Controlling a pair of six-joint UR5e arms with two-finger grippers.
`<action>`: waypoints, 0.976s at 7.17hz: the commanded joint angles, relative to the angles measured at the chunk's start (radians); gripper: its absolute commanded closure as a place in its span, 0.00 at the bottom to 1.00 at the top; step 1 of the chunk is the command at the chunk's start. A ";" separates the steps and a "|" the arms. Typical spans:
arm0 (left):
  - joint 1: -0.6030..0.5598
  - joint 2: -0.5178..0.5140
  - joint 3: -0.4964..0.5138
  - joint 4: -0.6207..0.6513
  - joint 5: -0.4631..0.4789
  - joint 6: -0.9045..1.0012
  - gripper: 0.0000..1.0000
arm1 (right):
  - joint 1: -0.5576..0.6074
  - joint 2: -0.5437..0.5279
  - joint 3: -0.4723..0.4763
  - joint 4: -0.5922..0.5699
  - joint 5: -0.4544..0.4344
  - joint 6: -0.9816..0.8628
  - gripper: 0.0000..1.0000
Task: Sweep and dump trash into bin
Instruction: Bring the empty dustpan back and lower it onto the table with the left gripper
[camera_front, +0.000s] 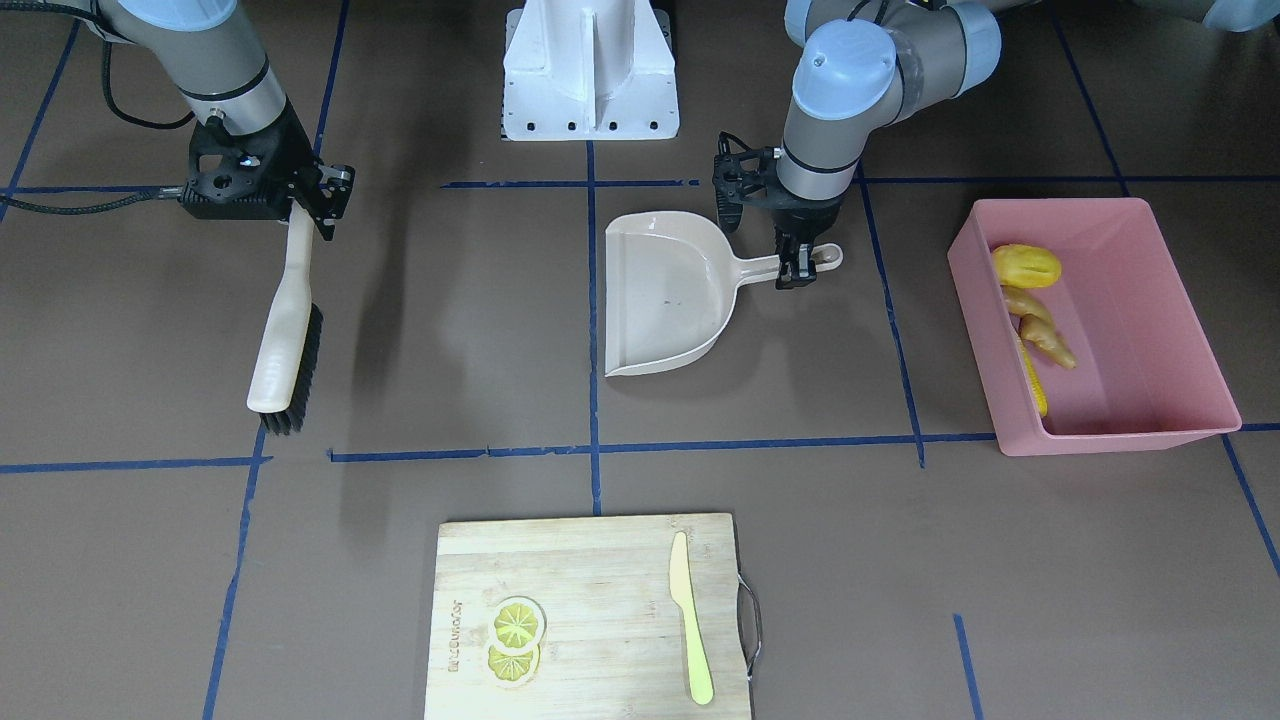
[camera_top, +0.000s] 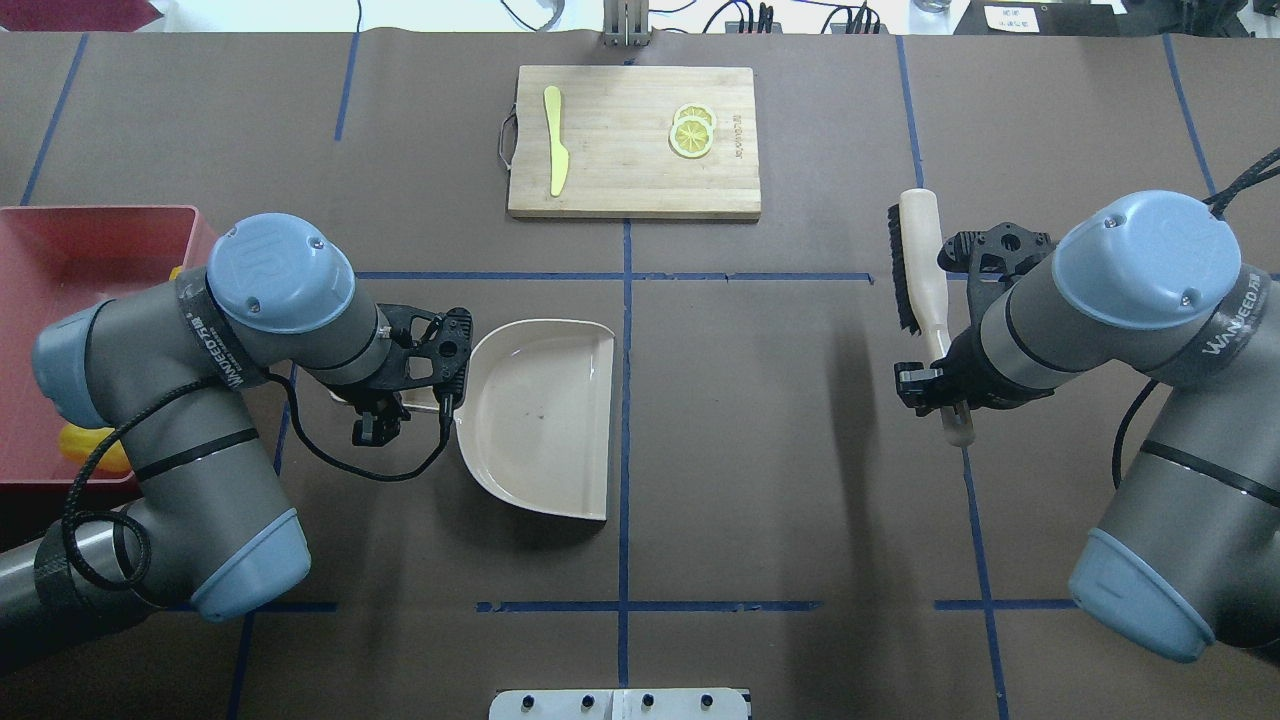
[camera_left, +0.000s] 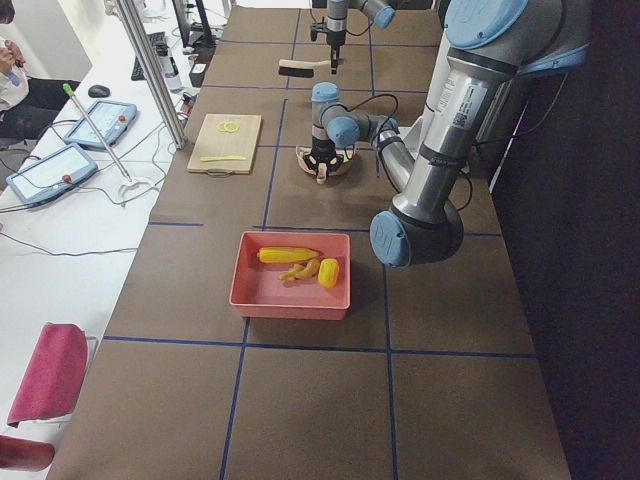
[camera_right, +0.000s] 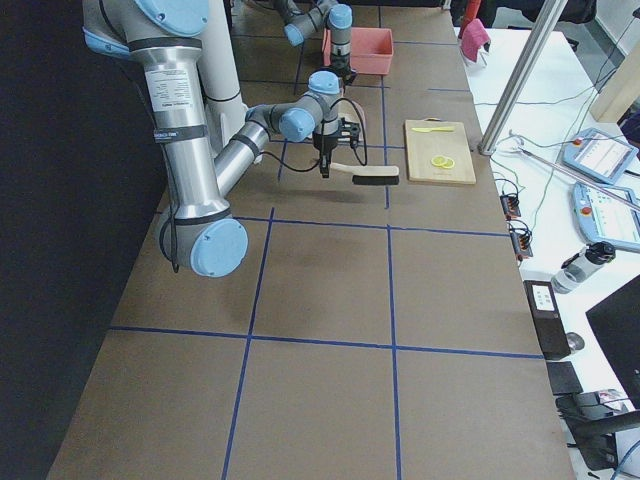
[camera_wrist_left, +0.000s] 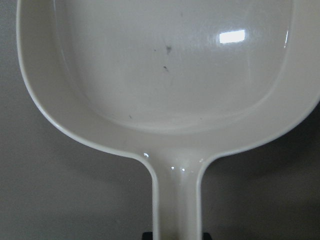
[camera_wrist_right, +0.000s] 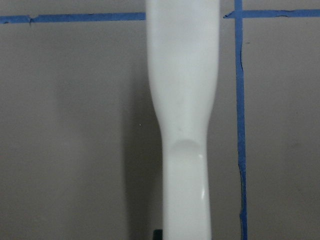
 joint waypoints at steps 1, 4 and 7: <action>0.000 -0.001 -0.001 0.000 0.013 -0.004 0.38 | 0.000 0.000 0.000 0.000 0.000 0.000 1.00; -0.011 0.012 -0.042 0.003 0.016 -0.001 0.00 | 0.005 -0.007 0.002 0.000 0.002 -0.011 1.00; -0.081 0.126 -0.170 0.003 0.015 -0.001 0.00 | 0.038 -0.081 0.008 0.011 0.006 -0.103 1.00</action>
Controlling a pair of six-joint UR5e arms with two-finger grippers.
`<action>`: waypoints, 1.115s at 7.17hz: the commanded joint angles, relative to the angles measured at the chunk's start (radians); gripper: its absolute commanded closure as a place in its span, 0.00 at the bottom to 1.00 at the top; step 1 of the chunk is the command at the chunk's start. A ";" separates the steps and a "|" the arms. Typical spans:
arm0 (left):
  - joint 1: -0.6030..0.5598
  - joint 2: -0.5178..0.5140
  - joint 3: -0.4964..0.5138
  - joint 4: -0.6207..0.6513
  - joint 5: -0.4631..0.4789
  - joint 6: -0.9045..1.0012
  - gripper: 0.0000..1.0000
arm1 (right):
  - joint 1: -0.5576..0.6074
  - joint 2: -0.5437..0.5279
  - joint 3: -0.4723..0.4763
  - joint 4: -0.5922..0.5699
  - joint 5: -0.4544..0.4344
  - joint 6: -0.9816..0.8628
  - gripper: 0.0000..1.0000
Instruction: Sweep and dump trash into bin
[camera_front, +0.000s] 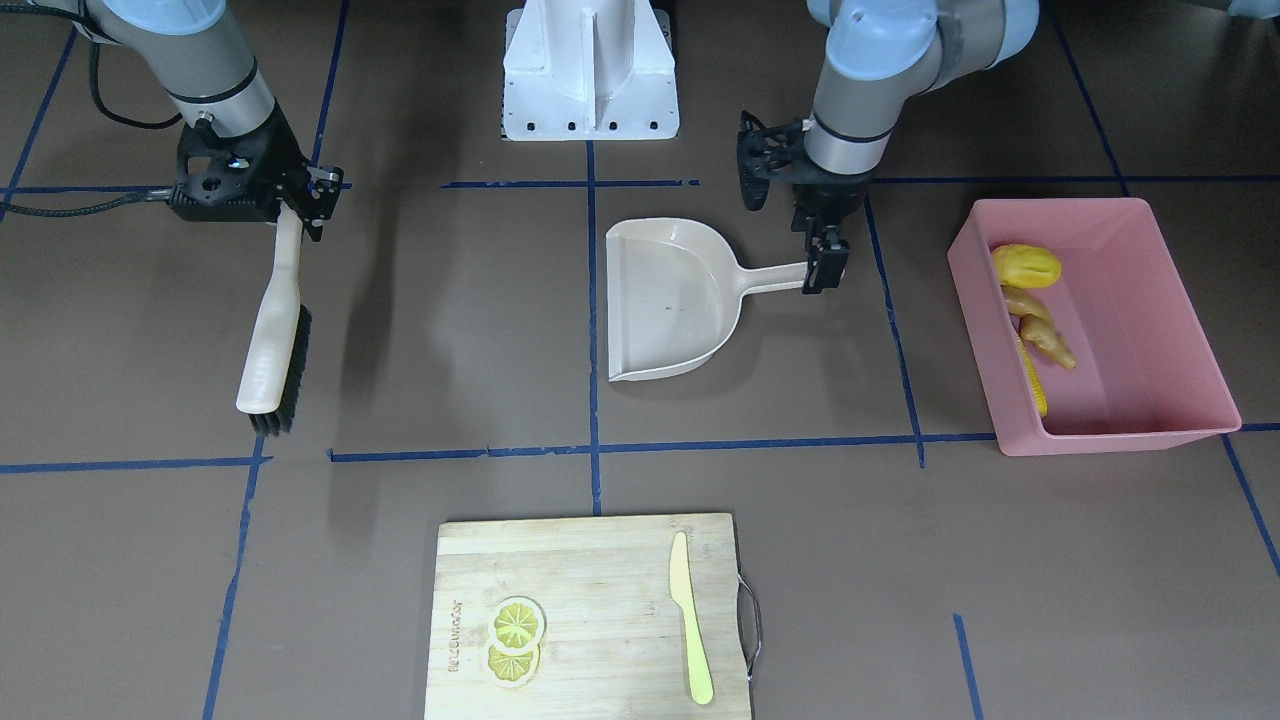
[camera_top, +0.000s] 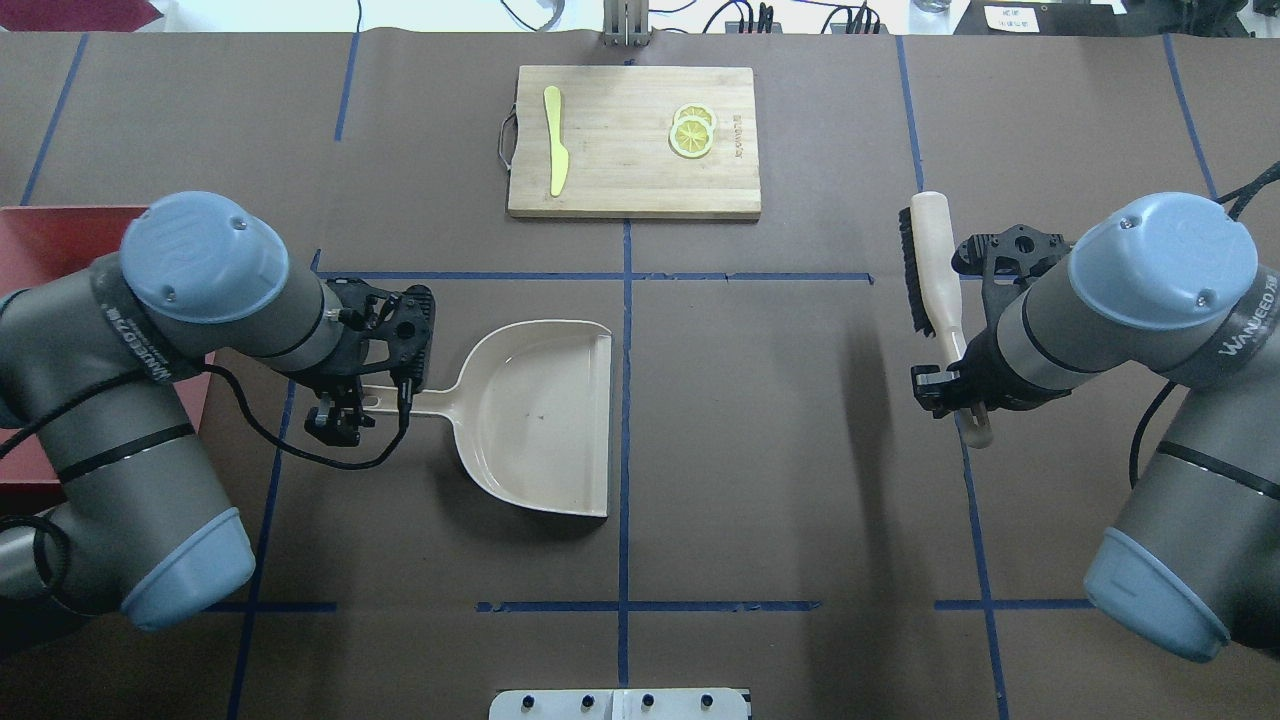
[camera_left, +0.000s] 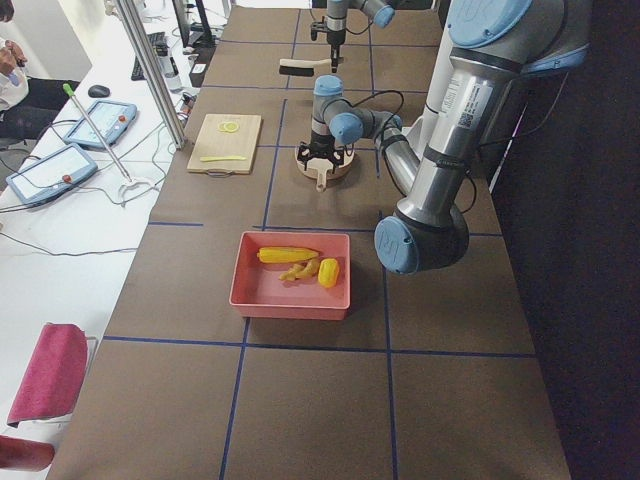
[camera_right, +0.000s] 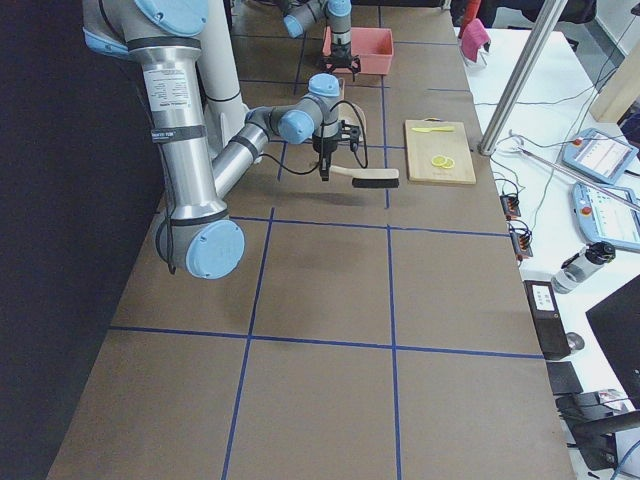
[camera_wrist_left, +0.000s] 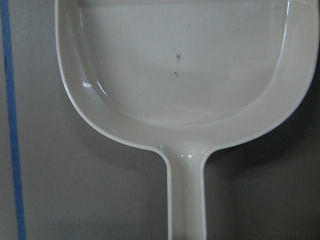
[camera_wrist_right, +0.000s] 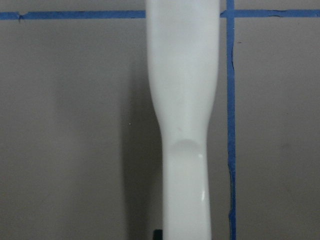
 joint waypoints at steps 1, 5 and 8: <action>-0.069 0.112 -0.044 -0.001 0.049 -0.026 0.00 | 0.035 -0.099 0.003 0.072 0.006 -0.061 0.99; -0.322 0.238 -0.051 0.002 -0.044 0.168 0.00 | 0.103 -0.419 -0.017 0.370 0.085 -0.104 0.98; -0.476 0.264 -0.039 0.017 -0.111 0.330 0.00 | 0.153 -0.520 -0.243 0.750 0.144 -0.146 0.98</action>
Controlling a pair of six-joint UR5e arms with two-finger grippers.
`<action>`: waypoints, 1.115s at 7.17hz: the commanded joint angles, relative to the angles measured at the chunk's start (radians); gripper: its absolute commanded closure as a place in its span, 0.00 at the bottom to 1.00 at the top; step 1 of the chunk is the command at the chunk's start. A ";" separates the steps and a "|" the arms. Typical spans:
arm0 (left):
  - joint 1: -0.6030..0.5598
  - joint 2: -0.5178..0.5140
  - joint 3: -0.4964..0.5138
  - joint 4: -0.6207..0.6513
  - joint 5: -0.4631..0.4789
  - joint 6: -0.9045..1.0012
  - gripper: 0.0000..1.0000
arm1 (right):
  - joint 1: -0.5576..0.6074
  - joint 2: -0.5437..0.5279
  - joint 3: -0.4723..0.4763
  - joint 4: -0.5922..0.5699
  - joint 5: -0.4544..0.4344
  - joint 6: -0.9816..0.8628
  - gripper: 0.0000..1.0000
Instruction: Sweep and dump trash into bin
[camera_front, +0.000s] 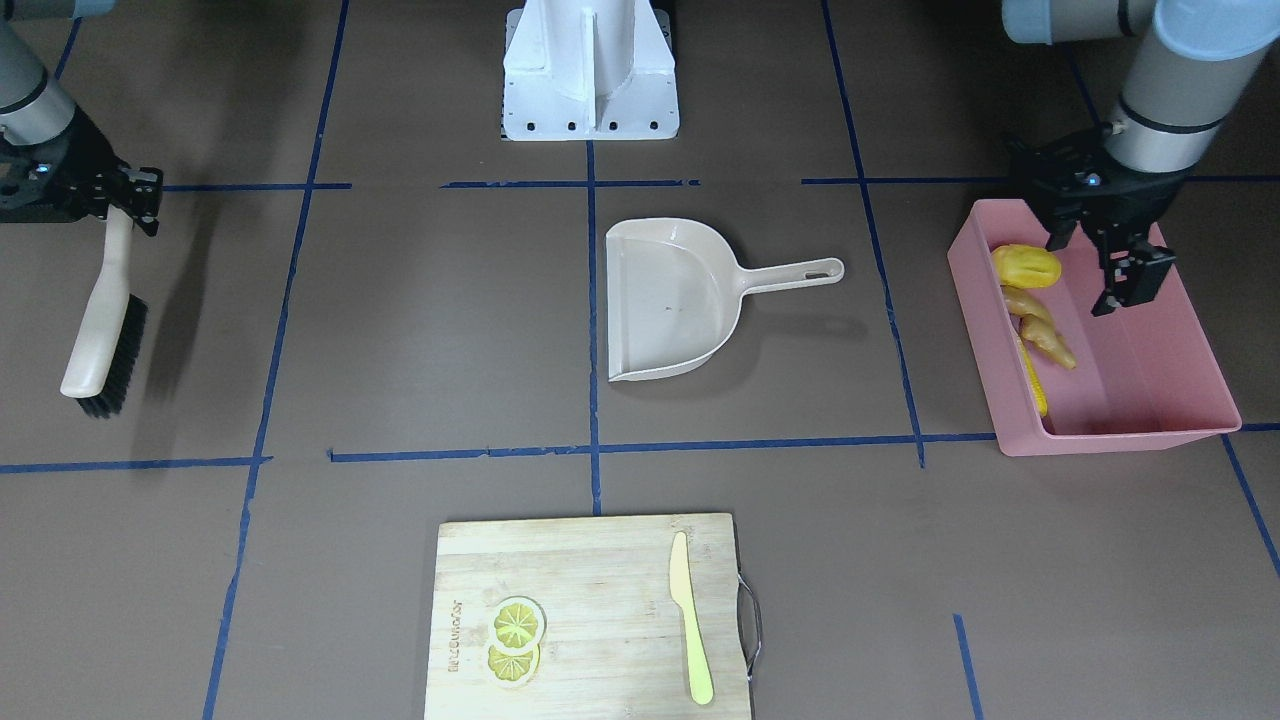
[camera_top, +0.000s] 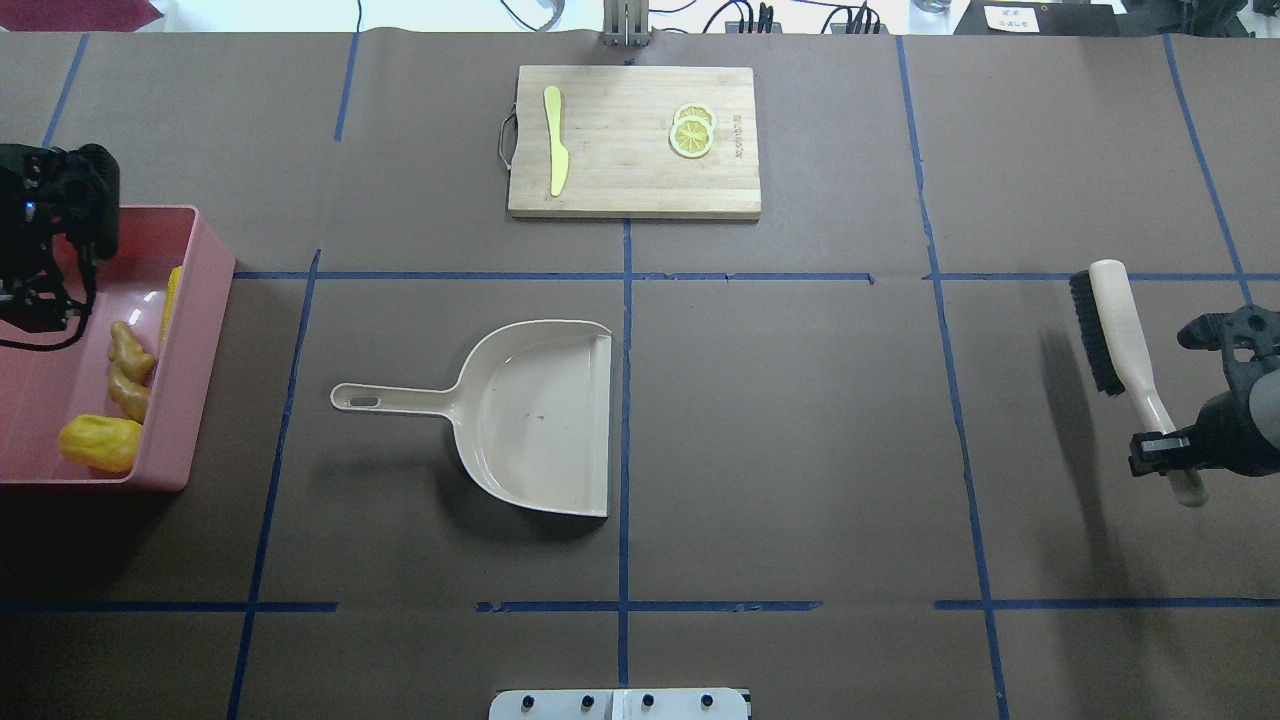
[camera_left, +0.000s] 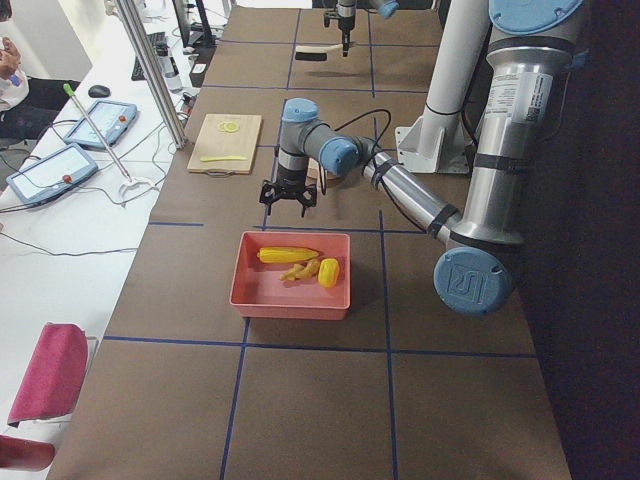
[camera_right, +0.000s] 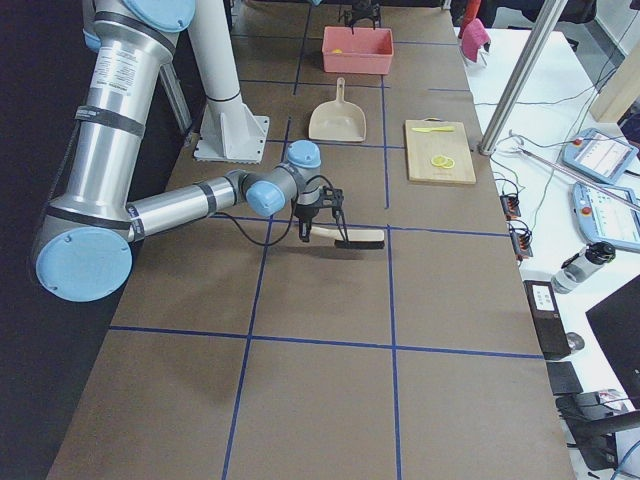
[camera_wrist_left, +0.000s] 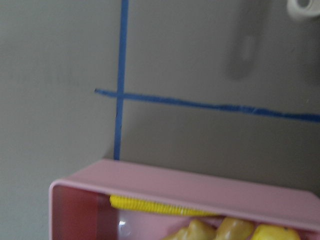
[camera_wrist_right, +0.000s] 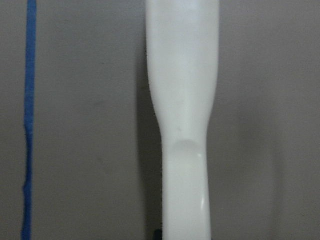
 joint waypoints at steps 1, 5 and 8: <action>-0.131 0.036 0.032 0.023 -0.106 0.091 0.00 | 0.055 -0.046 -0.179 0.269 0.095 -0.014 0.98; -0.133 0.029 0.045 0.023 -0.110 0.088 0.00 | 0.069 -0.114 -0.150 0.263 0.101 0.012 0.97; -0.133 0.029 0.045 0.022 -0.111 0.088 0.00 | 0.049 -0.111 -0.147 0.262 0.106 0.010 0.93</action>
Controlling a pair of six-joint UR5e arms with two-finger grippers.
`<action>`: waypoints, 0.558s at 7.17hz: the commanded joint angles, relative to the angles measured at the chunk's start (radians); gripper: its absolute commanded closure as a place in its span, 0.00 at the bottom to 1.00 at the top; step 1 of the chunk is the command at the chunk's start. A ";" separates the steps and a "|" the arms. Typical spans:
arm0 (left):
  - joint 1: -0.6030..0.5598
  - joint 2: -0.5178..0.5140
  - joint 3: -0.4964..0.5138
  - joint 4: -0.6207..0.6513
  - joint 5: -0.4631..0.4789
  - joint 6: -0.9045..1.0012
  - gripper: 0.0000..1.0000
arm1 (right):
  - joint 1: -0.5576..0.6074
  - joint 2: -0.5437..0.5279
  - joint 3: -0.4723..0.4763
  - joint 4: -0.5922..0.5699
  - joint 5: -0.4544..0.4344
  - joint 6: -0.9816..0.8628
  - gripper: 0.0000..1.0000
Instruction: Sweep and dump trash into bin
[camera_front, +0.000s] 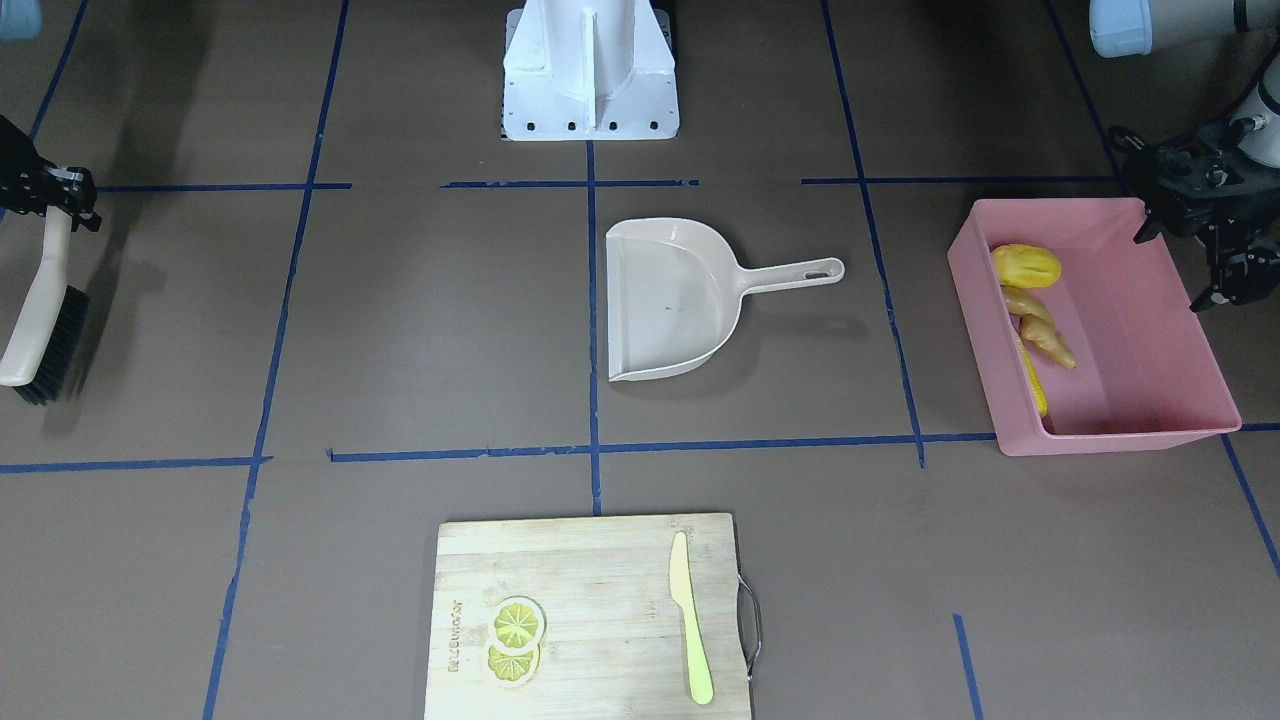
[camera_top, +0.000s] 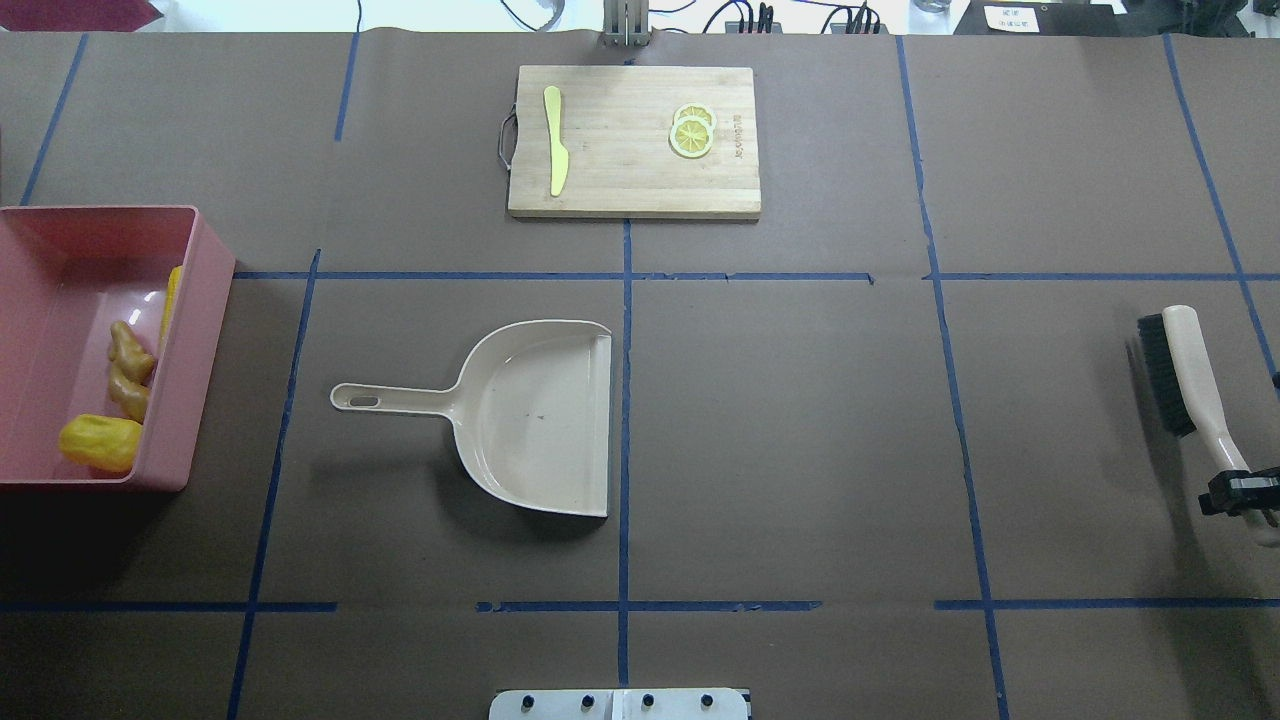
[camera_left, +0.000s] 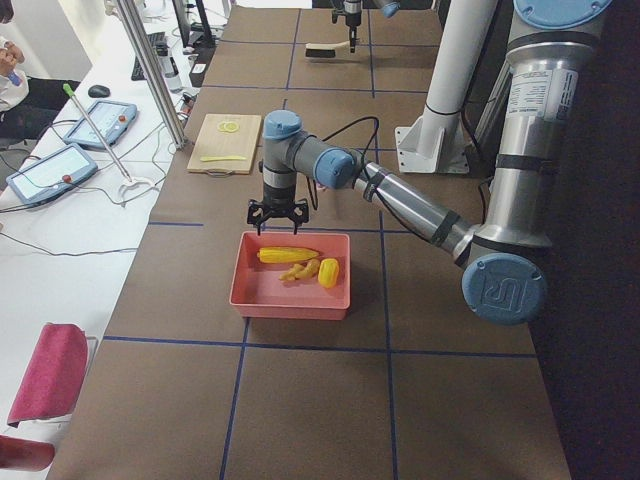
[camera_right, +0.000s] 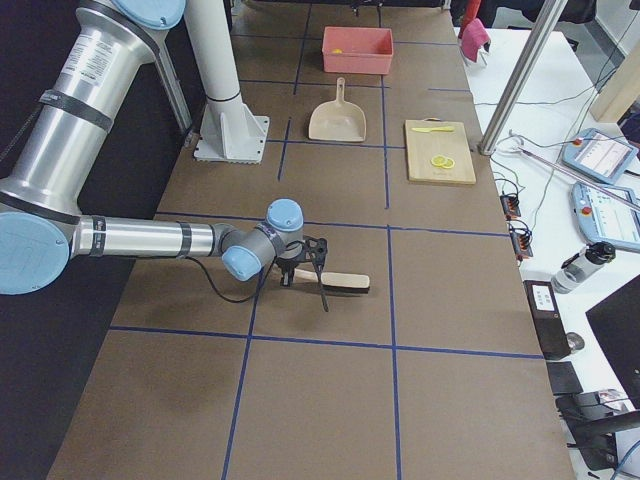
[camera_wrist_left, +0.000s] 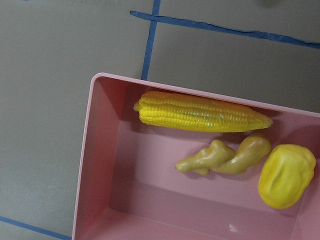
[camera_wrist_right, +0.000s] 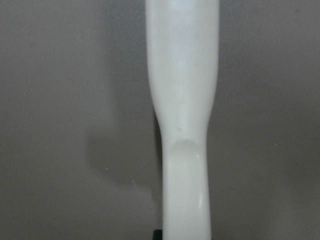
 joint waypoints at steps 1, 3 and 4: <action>0.002 0.000 0.001 0.000 0.000 0.000 0.00 | -0.052 0.001 -0.002 0.000 -0.004 -0.002 0.92; 0.003 -0.002 0.002 0.000 0.001 -0.012 0.00 | -0.078 0.001 -0.001 0.000 -0.003 -0.005 0.83; 0.002 -0.002 0.002 0.000 0.001 -0.012 0.00 | -0.083 -0.001 -0.001 0.000 -0.003 -0.007 0.78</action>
